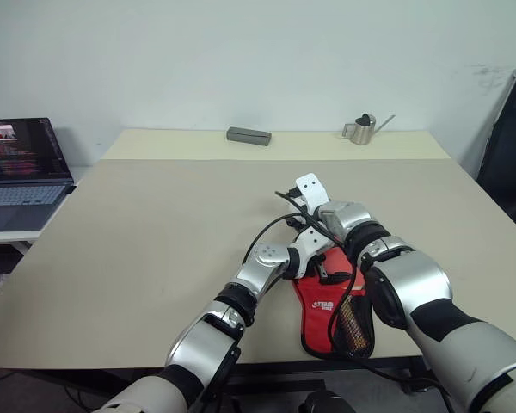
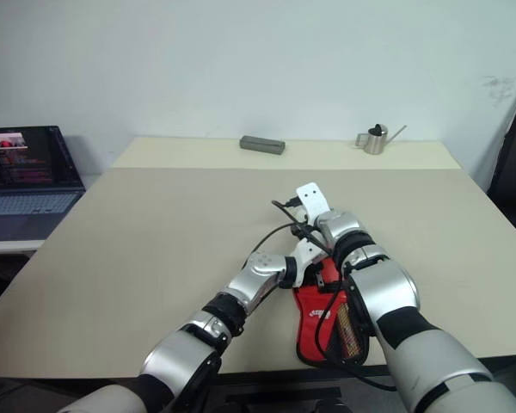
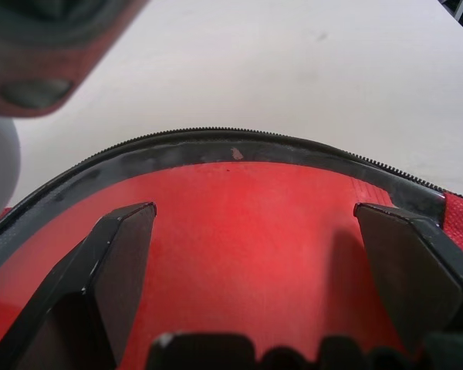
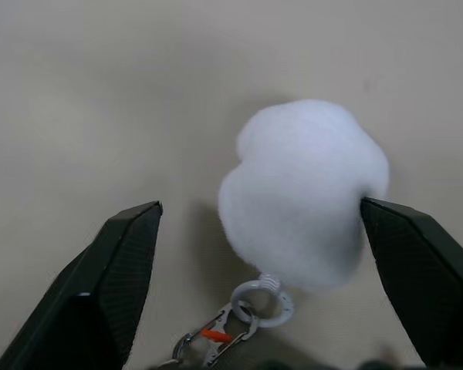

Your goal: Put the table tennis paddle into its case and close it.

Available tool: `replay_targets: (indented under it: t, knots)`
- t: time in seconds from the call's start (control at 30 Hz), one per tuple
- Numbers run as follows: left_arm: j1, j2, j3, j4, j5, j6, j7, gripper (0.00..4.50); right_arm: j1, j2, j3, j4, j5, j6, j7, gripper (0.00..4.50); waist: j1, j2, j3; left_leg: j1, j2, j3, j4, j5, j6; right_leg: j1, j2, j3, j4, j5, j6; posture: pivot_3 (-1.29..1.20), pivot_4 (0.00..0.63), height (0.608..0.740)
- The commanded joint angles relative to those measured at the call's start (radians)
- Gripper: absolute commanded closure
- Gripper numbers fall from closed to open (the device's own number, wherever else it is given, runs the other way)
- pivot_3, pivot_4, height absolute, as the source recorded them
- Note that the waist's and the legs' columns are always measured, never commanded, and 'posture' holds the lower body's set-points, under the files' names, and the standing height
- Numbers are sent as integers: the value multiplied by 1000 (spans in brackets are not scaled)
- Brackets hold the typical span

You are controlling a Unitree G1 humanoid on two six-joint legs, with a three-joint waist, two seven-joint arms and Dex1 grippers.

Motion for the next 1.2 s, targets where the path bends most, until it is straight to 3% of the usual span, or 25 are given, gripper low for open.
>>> replay_targets:
  t: [0.03, 0.2, 0.37, 0.93, 1.2]
  knots:
    - [120, 32, -62, 140, 84, 111, 2, 0, -9, 1, -20, -14, -8, -27, -29, 1254, 0, 0, 0, 0, 0, 0, 0, 0, 0, 0, 0, 0, 0, 0, 0, 0, 150, 740]
    - [121, 33, -62, 139, 84, 112, 2, 0, -3, 2, -18, -13, -22, -35, -43, 3082, 0, 0, 0, 0, 0, 0, 0, 0, 0, 0, -1, 0, 0, 0, 0, 0, 150, 740]
    - [123, 34, -65, 139, 87, 111, -2, 0, 5, -8, -16, -15, -33, -43, -53, 4474, 0, 0, 0, 0, 0, 0, 0, 0, 0, 0, -1, 0, -1, 0, 0, 0, 150, 740]
    - [171, 72, -89, 106, 102, 101, -45, 0, -12, -107, -142, -40, 37, 4, -60, 4474, -1, -2, 2, 0, 0, -2, -2, -2, -2, 0, -3, 1, -4, -2, -3, 0, 150, 740]
    - [177, 77, -92, 96, 102, 106, -55, 0, -20, -145, -142, -71, 47, 13, -39, 4474, -1, -2, 2, 0, 0, -1, -9, -1, -2, 0, -3, 1, -9, -2, -3, 0, 150, 740]
